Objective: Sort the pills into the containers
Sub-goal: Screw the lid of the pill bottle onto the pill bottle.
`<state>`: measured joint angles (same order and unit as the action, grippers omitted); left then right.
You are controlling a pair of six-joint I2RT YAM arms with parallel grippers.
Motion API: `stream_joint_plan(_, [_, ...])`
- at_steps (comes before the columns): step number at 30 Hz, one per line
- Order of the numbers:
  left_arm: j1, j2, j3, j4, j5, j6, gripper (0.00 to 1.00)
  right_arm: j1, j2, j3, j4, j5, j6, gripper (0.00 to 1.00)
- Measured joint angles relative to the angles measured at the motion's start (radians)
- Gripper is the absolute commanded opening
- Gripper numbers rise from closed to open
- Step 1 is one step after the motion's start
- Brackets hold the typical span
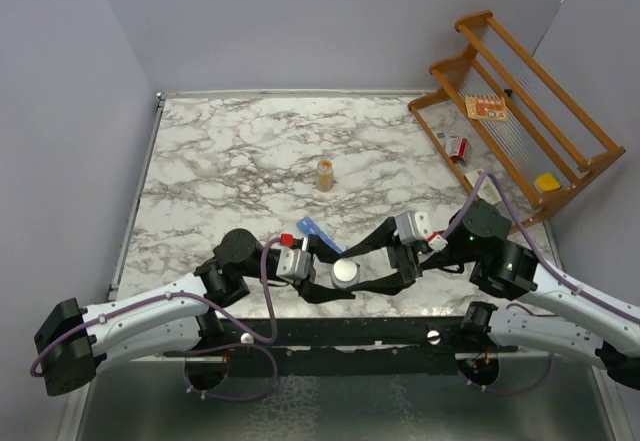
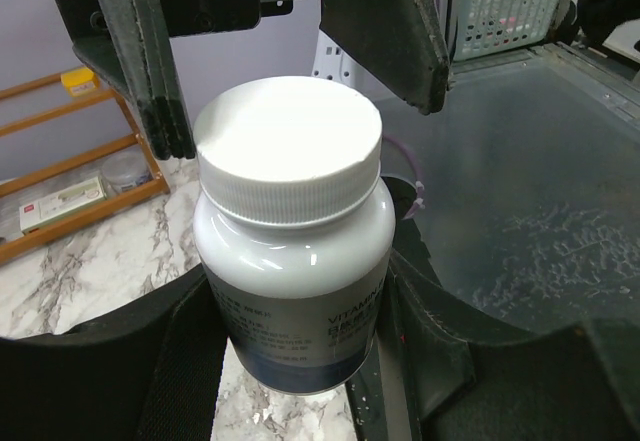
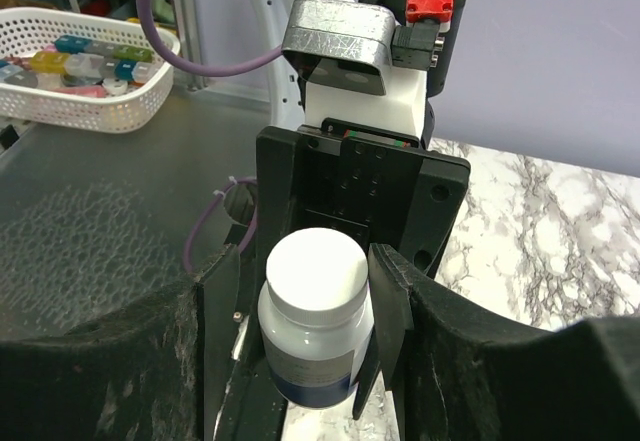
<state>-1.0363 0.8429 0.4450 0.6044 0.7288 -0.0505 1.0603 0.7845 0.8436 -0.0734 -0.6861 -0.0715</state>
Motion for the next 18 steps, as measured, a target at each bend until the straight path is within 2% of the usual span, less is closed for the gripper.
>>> stream_joint_plan(18, [0.0, 0.007, 0.006, 0.0, 0.0, 0.0, 0.0, 0.0, -0.003, -0.018, 0.014, 0.017, -0.001, 0.55])
